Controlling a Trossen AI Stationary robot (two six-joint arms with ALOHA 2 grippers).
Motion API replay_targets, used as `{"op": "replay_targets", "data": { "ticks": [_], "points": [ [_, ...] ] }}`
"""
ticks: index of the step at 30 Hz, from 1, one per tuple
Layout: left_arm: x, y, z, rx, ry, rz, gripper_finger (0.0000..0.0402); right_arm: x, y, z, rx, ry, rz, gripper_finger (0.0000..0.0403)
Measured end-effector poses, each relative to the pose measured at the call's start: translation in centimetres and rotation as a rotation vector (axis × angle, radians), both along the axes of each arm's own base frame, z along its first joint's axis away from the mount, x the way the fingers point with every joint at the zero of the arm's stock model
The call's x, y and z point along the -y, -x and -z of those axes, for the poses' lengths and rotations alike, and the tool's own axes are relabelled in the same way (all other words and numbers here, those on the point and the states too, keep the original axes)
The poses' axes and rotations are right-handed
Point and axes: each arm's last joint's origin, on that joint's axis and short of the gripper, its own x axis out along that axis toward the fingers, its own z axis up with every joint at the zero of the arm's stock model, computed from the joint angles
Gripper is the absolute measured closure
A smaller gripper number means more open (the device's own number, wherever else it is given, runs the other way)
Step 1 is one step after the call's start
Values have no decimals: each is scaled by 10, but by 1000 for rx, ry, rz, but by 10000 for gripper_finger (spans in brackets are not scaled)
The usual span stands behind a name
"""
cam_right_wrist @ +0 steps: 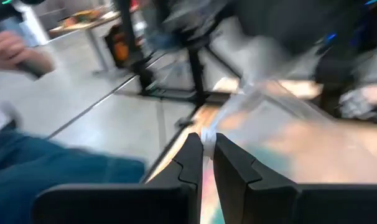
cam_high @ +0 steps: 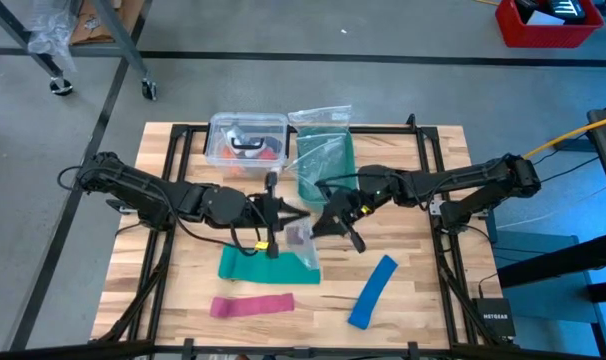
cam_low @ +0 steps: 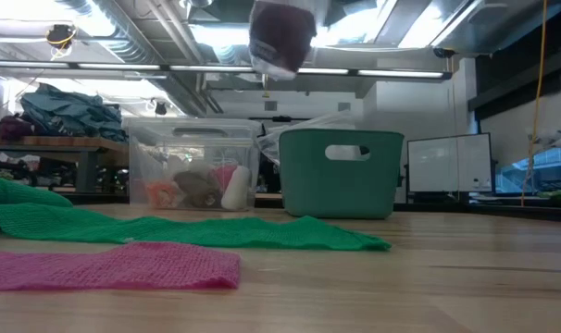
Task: Roll bandage
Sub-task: Close the transparent zip bag
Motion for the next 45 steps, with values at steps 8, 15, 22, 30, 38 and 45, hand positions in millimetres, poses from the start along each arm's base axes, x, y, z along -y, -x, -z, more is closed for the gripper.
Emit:
{"op": "replay_targets", "data": {
  "ticks": [8, 15, 22, 30, 38, 45],
  "points": [
    [-13, 4, -8, 23, 6, -32, 401, -2, 2, 4, -73, -65, -58, 370],
    [-8, 7, -10, 30, 117, 68, 394, -2, 1, 4, -38, -17, -67, 370],
    [0, 8, -5, -9, 177, 123, 322, -1, 1, 4, 20, 82, -37, 370],
    [4, 1, 3, -36, 164, 127, 255, 1, 0, 3, 75, 166, -1, 370],
    [4, -5, 8, -47, 135, 126, 257, 1, -2, -6, 172, 180, 20, 370],
    [4, -5, 7, -32, 136, 123, 283, 1, -2, -5, 161, 179, 10, 370]
  ]
}}
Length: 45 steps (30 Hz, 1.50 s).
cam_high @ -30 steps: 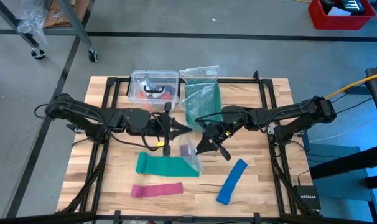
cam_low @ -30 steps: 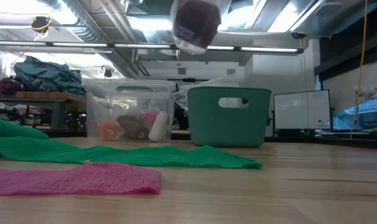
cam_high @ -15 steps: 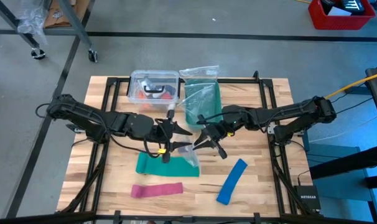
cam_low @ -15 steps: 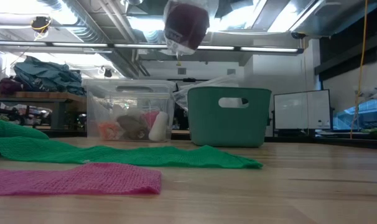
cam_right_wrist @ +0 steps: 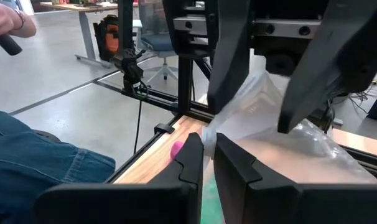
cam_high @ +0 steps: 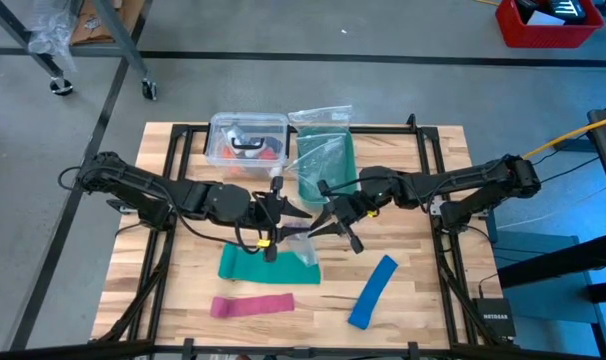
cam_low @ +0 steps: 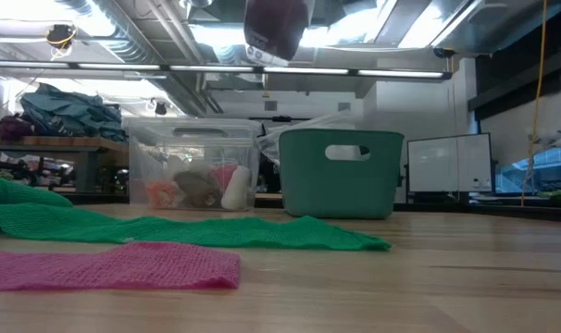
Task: Roll bandage
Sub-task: Close the transparent zip bag
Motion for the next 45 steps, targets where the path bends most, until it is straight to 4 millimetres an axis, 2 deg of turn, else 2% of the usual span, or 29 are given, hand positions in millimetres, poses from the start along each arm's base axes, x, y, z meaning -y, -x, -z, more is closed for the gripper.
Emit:
{"op": "replay_targets", "data": {
  "ticks": [4, 10, 28, 38, 45],
  "points": [
    [0, 0, 1, -15, -8, 1, 318, 0, 0, 0, -1, 0, 1, 370],
    [0, 0, 2, -16, -54, 13, 394, 0, 0, 0, -3, -3, 1, 370],
    [-5, 11, -10, 22, -87, -70, 401, 1, 0, -2, -84, -169, 26, 370],
    [-8, 12, -11, 26, -168, -131, 401, 0, 3, 8, -215, -199, 22, 370],
    [-9, 15, -16, 48, -201, -138, 402, -2, 5, 11, -261, -210, -58, 370]
  ]
}}
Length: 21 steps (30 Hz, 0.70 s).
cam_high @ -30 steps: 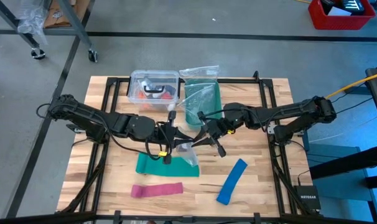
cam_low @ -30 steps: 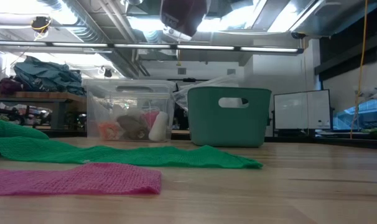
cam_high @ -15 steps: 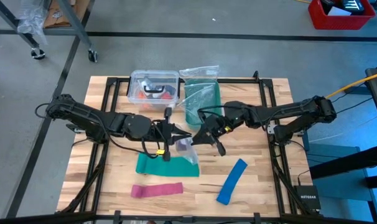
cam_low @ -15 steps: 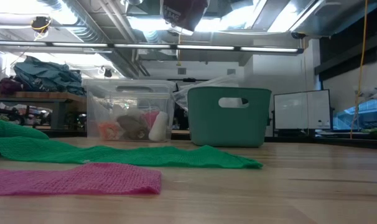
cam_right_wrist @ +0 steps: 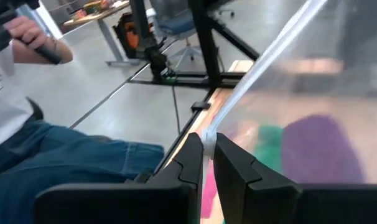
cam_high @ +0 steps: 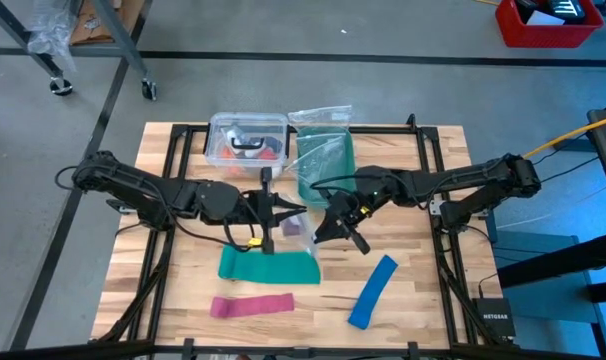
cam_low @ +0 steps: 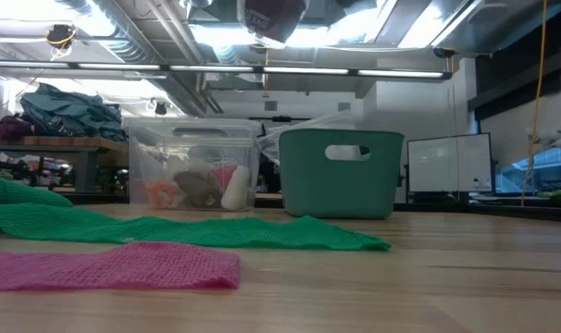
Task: Roll bandage
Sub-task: Close the transparent zip bag
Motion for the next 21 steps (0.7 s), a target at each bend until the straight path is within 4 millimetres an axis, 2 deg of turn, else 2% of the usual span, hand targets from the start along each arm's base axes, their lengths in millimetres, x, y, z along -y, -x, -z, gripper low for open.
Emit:
{"op": "replay_targets", "data": {
  "ticks": [11, 18, 21],
  "points": [
    [-3, 6, -6, 21, -9, -13, 401, -1, 5, 13, -145, 3, -39, 370],
    [-3, 7, -7, 25, -7, -15, 401, -1, 4, 10, -95, 15, -45, 370],
    [-3, 7, -8, 29, -9, -16, 401, -2, 3, 7, -28, 33, -85, 355]
  ]
}}
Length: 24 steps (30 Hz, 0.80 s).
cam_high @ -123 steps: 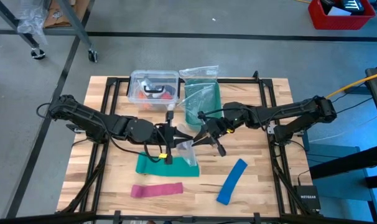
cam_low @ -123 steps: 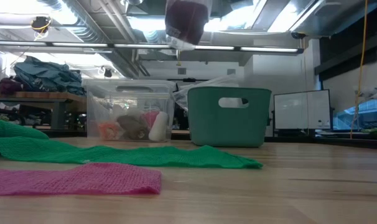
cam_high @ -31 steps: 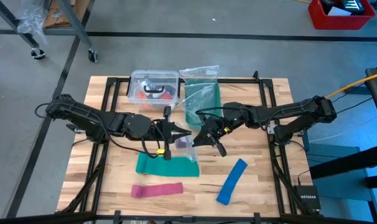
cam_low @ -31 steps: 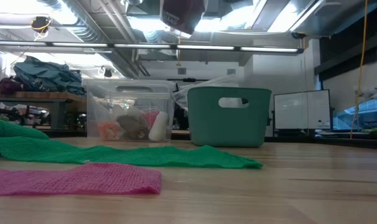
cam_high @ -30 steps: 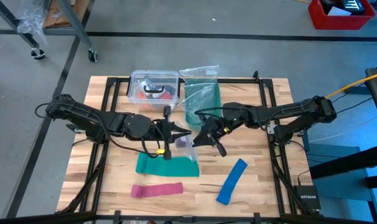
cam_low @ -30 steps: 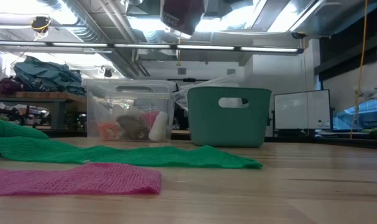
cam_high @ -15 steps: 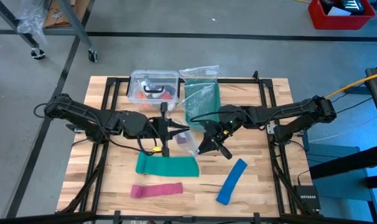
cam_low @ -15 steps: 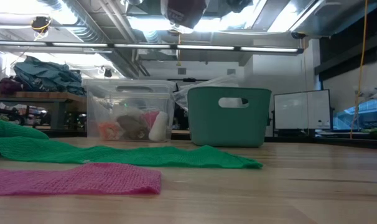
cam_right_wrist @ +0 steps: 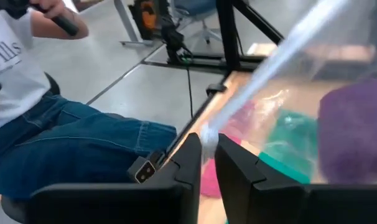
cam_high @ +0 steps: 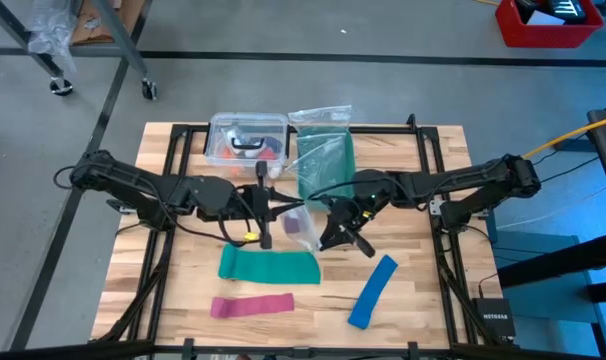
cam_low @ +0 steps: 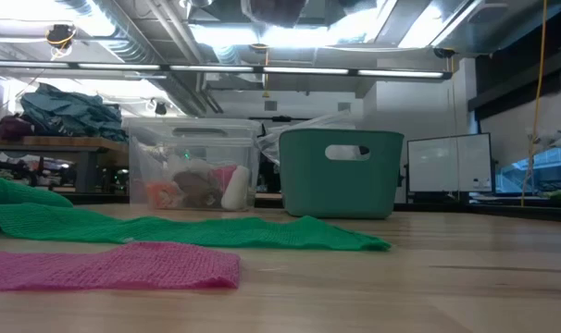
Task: Roll bandage
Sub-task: Close the transparent zip bag, then put the transparent zip bag into the green bin
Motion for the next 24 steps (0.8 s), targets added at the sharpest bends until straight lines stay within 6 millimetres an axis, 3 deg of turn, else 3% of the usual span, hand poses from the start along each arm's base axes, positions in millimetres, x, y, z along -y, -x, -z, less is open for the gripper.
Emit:
{"op": "replay_targets", "data": {
  "ticks": [12, 16, 24],
  "points": [
    [-4, 0, -2, 2, -15, -10, 401, 0, -2, -4, 41, -22, -2, 208],
    [-10, 3, -5, 8, -12, -27, 401, 0, -1, -2, -5, -47, -11, 190],
    [-20, 30, -27, 90, 3, -44, 401, 15, 2, -6, -14, -121, -130, 188]
  ]
}}
